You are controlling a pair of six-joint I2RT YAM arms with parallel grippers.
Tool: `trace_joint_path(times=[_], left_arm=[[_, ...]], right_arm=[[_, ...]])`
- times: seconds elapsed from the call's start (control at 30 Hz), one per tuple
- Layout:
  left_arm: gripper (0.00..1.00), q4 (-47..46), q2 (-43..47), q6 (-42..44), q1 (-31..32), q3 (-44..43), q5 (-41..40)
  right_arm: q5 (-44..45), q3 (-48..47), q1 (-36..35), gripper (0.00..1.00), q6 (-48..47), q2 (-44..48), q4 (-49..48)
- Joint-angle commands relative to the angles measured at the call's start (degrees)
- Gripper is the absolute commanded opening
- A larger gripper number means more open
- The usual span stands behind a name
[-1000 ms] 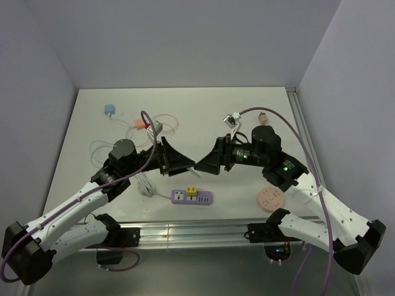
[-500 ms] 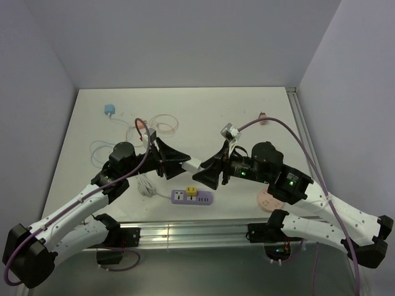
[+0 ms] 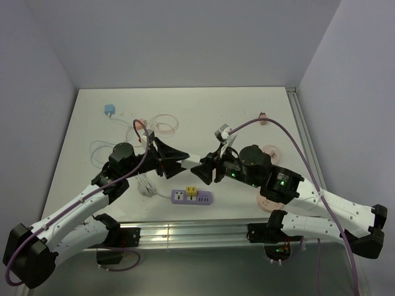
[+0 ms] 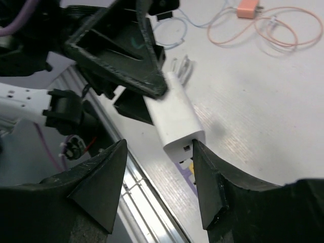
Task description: Insert the plug
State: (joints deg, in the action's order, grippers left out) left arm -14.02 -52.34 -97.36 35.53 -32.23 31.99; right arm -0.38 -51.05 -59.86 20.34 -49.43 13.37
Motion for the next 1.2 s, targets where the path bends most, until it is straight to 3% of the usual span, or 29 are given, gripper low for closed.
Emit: trace_joint_path(times=[0.0,0.27,0.77,0.87,0.9,0.93,1.0,1.13,1.17], left_arm=[[0.00,-5.8,1.4,-1.1,0.4,-1.1,3.1],[0.00,-5.8,2.1,-1.3,0.5,-0.9,3.3],[0.00,-9.4,3.2,-2.8,0.5,0.2,5.8],[0.00,-9.0,3.4,-2.4,0.5,0.6,6.1],[0.00,-9.0,3.5,-2.2,0.5,0.8,6.1],[0.00,-8.9,3.2,-2.0,0.5,1.0,6.0],[0.00,-7.9,2.9,-0.1,0.5,1.2,5.8],[0.40,0.5,2.5,7.1,-0.4,0.0,3.2],[0.63,3.0,2.7,9.9,-0.6,0.1,2.3]], right_arm=[[6.6,-2.1,-1.0,0.61,-2.4,-1.6,1.3],[9.2,-1.6,-1.7,0.57,-3.0,-1.5,1.4],[1.1,0.9,-1.7,0.55,-6.5,-1.8,-9.1],[0.7,1.1,-1.8,0.25,-6.3,-1.8,-10.2],[-0.8,1.0,-1.7,0.05,-5.9,-2.2,-9.9],[-1.2,0.8,-1.7,0.00,-5.7,-2.4,-9.2],[-2.3,-0.4,-1.7,0.00,-4.2,-3.1,-7.3],[-3.8,-2.6,-1.7,0.00,1.4,-3.1,-3.0],[-3.8,-4.1,-1.7,0.00,2.1,-3.2,-1.7]])
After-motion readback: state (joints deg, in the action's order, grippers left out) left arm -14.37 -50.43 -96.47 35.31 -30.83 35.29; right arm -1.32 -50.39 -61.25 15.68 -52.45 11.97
